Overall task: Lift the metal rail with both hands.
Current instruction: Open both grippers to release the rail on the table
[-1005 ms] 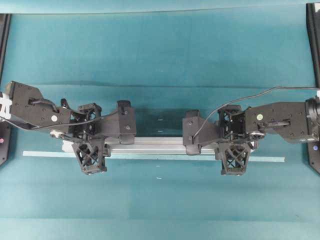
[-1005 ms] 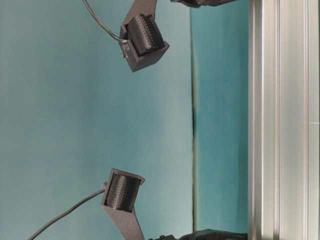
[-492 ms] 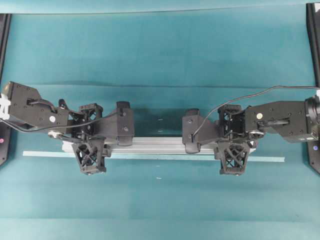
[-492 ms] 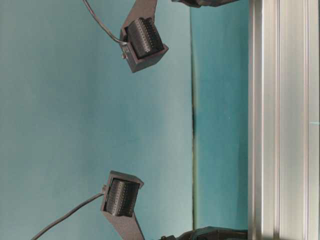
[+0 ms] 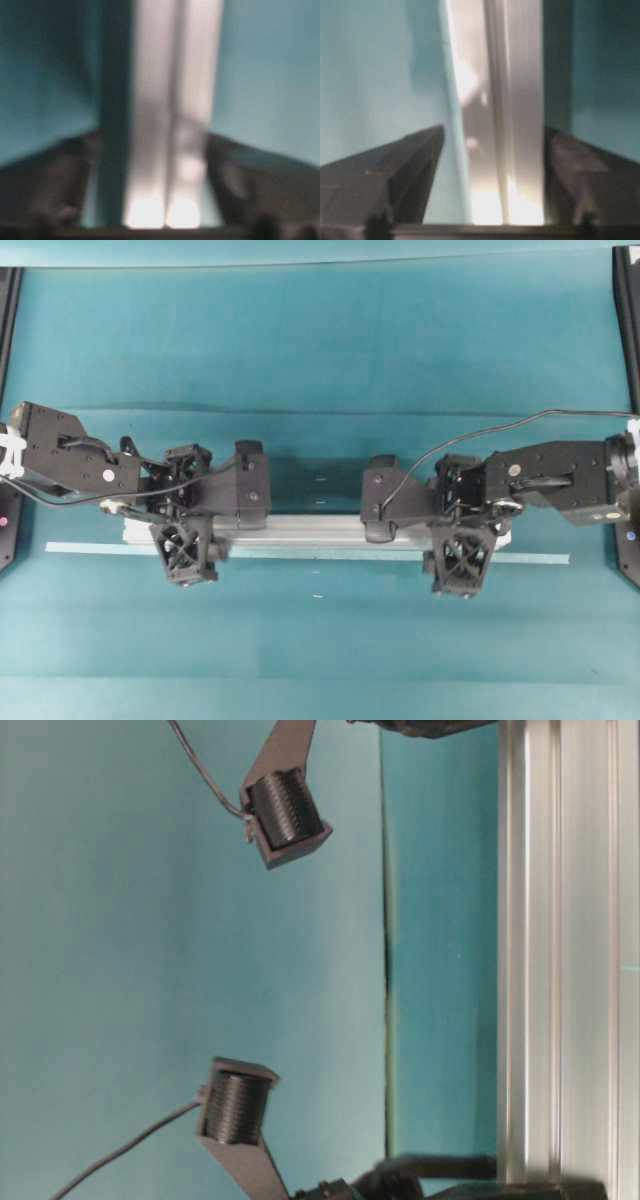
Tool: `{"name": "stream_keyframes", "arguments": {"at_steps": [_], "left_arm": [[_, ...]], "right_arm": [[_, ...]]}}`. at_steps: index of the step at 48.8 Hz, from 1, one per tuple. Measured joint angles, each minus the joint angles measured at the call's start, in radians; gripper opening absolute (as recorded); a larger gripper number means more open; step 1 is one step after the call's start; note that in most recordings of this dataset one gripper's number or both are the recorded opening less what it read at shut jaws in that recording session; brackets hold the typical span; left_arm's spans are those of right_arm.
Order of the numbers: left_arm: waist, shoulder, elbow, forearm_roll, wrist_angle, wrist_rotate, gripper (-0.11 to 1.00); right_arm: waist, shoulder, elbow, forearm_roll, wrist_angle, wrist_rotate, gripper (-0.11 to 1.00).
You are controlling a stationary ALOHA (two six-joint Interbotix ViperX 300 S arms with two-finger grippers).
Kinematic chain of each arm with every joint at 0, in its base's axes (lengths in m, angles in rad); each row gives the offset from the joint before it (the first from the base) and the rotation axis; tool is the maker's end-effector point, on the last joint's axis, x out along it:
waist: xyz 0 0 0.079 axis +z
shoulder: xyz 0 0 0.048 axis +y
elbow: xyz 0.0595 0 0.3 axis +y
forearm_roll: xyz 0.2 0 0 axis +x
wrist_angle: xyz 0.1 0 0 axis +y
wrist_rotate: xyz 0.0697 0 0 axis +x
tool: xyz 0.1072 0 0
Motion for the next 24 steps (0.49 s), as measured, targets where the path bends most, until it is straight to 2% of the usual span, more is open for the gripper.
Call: {"name": "stream_keyframes", "arguments": {"at_steps": [3, 14, 24], "left_arm": [[0.002, 0.0, -0.002, 0.002, -0.002, 0.0, 0.97], [0.0, -0.003, 0.0, 0.002, -0.002, 0.044, 0.96], [0.0, -0.003, 0.002, 0.002, -0.002, 0.046, 0.96]], "right_arm": [[0.003, 0.0, -0.003, 0.006, 0.009, -0.002, 0.89], [0.008, 0.0, -0.002, 0.006, -0.008, 0.006, 0.98], [-0.009, 0.0, 0.002, -0.054, -0.021, 0.008, 0.98]]}}
